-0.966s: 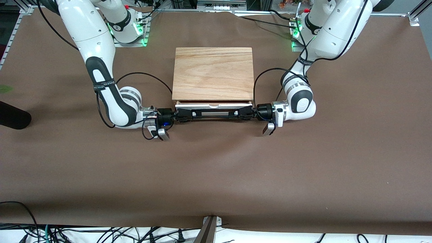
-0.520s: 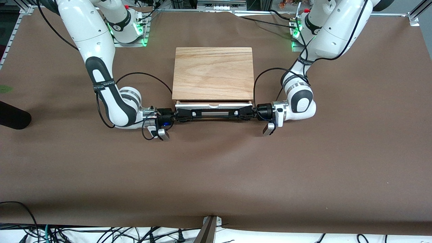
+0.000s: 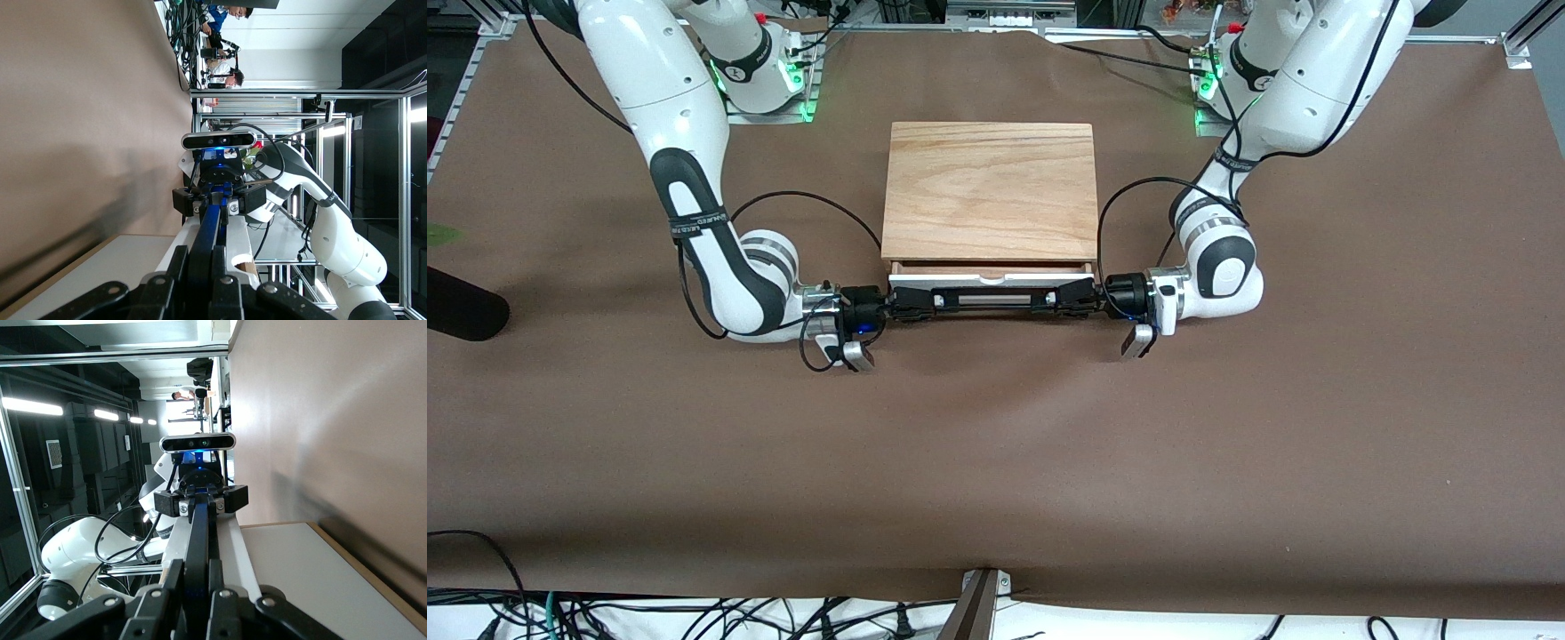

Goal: Pull top drawer with both arms simultaneously
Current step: 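Keep pulling the drawer handle outward with both grippers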

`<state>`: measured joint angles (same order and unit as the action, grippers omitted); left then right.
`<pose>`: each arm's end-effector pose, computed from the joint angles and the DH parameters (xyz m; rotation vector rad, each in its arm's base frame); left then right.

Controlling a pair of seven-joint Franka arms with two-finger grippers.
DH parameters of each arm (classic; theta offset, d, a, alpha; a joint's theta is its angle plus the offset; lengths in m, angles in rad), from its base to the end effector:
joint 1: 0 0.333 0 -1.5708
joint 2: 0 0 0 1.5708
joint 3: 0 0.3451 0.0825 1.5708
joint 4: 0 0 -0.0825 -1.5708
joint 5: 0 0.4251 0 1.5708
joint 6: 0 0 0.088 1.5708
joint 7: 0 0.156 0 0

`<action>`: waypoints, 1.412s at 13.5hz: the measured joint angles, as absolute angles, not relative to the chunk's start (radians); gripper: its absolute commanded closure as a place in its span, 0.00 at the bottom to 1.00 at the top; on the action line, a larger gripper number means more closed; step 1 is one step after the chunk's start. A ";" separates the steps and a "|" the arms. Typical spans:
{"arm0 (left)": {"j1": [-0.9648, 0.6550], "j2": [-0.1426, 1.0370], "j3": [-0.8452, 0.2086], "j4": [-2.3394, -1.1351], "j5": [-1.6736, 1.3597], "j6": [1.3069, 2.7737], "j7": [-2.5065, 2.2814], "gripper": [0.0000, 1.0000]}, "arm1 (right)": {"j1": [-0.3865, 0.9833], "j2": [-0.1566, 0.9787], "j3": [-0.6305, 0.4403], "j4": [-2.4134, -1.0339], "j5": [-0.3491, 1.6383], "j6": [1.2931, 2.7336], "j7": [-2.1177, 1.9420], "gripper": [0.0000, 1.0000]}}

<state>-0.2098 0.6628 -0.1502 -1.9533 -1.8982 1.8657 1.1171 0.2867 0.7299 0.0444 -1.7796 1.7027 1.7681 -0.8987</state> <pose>0.5837 -0.3410 0.1510 1.5810 0.0680 0.0840 0.6138 0.3504 0.1616 -1.6246 -0.0388 0.1137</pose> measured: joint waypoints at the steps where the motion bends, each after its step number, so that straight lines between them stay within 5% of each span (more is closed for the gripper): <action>1: -0.210 0.663 -0.150 -1.950 -1.897 1.866 1.117 1.00 | 0.286 0.730 0.044 -1.777 1.703 1.768 -0.899 1.00; 19: -0.209 0.699 -0.141 -1.913 -1.889 1.842 1.093 1.00 | 0.282 0.754 0.046 -1.750 1.703 1.769 -0.885 1.00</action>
